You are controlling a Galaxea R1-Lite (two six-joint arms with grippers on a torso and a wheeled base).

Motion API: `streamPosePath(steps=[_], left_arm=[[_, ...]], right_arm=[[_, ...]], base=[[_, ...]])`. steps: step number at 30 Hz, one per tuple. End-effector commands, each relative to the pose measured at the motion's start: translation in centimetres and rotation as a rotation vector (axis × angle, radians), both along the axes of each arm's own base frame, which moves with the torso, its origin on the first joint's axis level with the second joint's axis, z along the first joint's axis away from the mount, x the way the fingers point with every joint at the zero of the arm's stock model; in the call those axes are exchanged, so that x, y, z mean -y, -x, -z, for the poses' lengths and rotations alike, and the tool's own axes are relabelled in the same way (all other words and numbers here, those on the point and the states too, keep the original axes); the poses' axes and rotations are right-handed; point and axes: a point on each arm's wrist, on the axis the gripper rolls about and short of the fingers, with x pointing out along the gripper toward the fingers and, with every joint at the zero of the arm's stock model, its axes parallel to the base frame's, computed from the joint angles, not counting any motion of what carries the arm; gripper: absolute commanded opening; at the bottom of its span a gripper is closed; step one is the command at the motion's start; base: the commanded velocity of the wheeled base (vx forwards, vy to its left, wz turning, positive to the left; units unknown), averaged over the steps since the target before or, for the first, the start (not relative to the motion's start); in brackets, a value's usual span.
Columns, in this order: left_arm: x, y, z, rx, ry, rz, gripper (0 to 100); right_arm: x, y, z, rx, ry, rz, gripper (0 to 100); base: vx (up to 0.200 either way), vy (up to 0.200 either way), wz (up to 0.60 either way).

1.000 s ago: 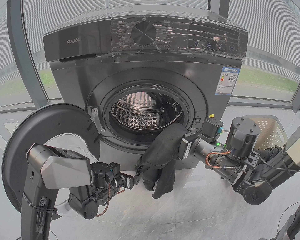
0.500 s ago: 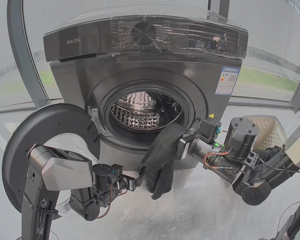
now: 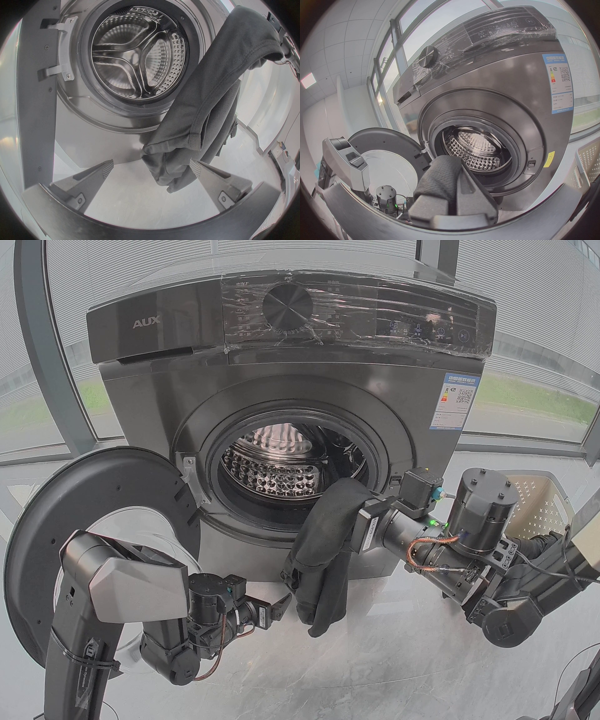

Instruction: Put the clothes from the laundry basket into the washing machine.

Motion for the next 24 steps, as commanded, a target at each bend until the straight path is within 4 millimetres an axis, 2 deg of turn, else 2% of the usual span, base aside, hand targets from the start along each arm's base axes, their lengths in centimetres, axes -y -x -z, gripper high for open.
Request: streamPosePath(steps=[1,9,15,24], left_arm=[[-0.1,0.0,0.3,-0.004,-0.004,-0.003,100],[0.2,-0.7,0.9,0.007,-0.002,-0.002,100],[0.8,-2.0,1.6,0.035,0.011,-0.008,100],[0.6,-4.3,1.1,0.104,0.045,-0.049,100]], right_arm=[[0.0,0.0,-0.1,0.002,-0.002,-0.001,0],[-0.3,0.2,0.1,-0.001,-0.001,-0.013,0],[-0.6,0.6,0.0,-0.001,-0.001,-0.027,0],[-0.6,0.9,0.1,-0.005,0.002,-0.033,0]], base=[[0.000,0.000,0.00],[0.000,0.000,0.00],[0.000,0.000,0.00],[0.000,0.000,0.00]])
